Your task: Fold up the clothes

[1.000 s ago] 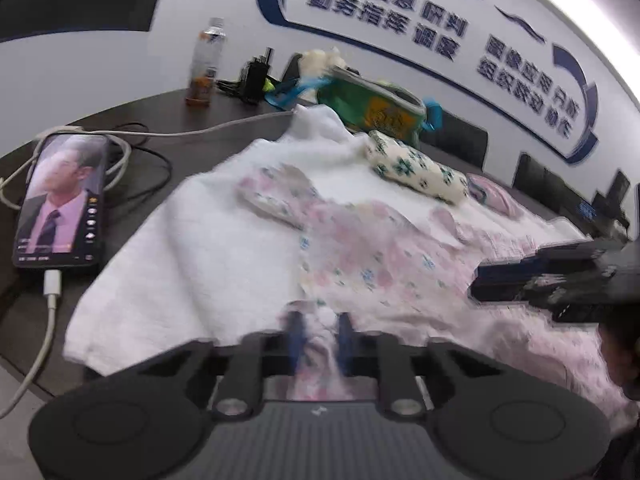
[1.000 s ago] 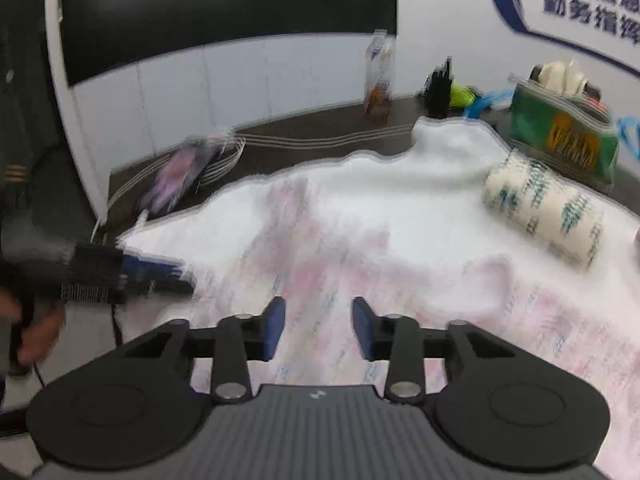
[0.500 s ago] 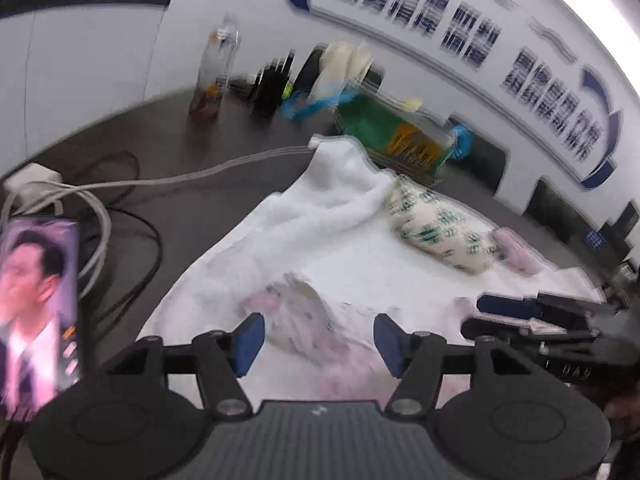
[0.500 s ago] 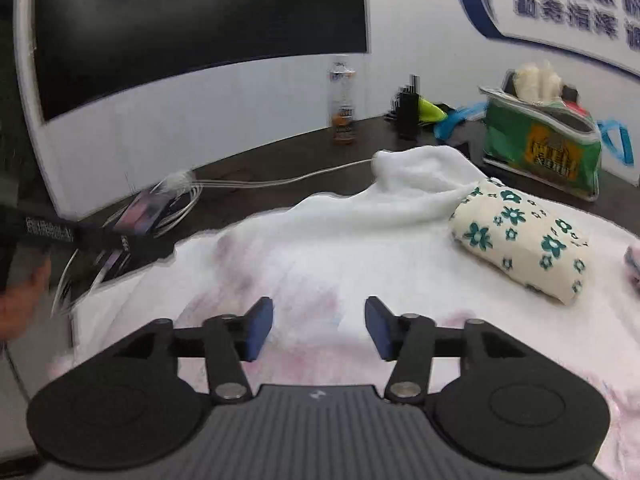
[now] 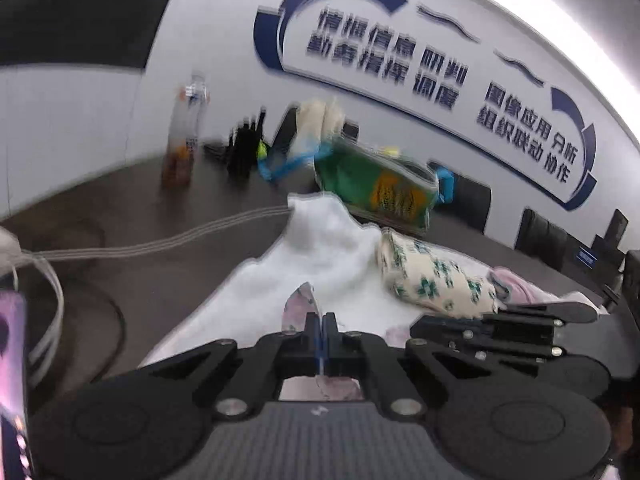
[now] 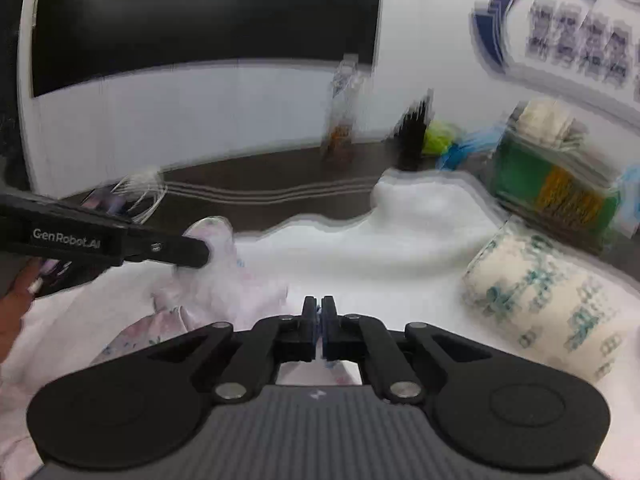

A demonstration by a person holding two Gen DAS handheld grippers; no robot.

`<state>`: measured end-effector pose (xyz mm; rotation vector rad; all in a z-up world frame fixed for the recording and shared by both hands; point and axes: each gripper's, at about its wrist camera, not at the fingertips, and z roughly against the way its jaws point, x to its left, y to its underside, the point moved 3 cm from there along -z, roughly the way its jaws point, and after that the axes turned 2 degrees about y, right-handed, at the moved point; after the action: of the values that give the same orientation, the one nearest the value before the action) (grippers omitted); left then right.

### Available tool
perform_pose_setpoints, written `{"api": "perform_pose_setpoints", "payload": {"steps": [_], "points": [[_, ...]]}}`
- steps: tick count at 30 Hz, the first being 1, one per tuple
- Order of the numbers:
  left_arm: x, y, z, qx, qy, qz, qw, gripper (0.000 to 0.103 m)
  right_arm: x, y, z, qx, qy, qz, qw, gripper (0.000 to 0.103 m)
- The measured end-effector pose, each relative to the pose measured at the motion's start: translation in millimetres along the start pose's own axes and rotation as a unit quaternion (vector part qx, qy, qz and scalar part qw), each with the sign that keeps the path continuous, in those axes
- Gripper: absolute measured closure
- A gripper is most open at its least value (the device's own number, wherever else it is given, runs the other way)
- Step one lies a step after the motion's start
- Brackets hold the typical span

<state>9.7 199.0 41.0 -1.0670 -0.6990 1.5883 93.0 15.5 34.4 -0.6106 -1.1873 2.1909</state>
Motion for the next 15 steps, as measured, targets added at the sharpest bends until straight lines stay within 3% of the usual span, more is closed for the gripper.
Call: {"api": "perform_pose_setpoints", "payload": {"steps": [2,5,7,9,10,12,15], "points": [[0,4,-10,0.027,-0.033,-0.007,0.9991,0.090,8,6,-15,0.031,0.008,0.030,0.999,0.097],[-2,12,-4,0.069,-0.059,-0.012,0.9958,0.080,17,17,-31,0.076,0.031,0.063,0.995,0.073],[-7,17,21,0.063,-0.050,-0.008,0.9967,0.072,9,15,-14,0.061,0.041,0.041,0.996,0.073],[-19,23,50,0.041,-0.006,-0.015,0.9990,0.064,-4,9,13,0.032,0.036,0.003,0.999,0.073],[-27,27,62,0.030,0.021,-0.026,0.9990,0.058,-10,8,29,0.023,0.021,-0.019,0.999,0.074],[-40,39,70,0.036,0.033,-0.034,0.9982,0.056,-15,10,49,0.028,-0.028,-0.057,0.998,0.074],[-54,60,74,0.052,0.025,-0.047,0.9972,0.058,6,33,41,0.090,-0.083,-0.062,0.991,0.079]]}}
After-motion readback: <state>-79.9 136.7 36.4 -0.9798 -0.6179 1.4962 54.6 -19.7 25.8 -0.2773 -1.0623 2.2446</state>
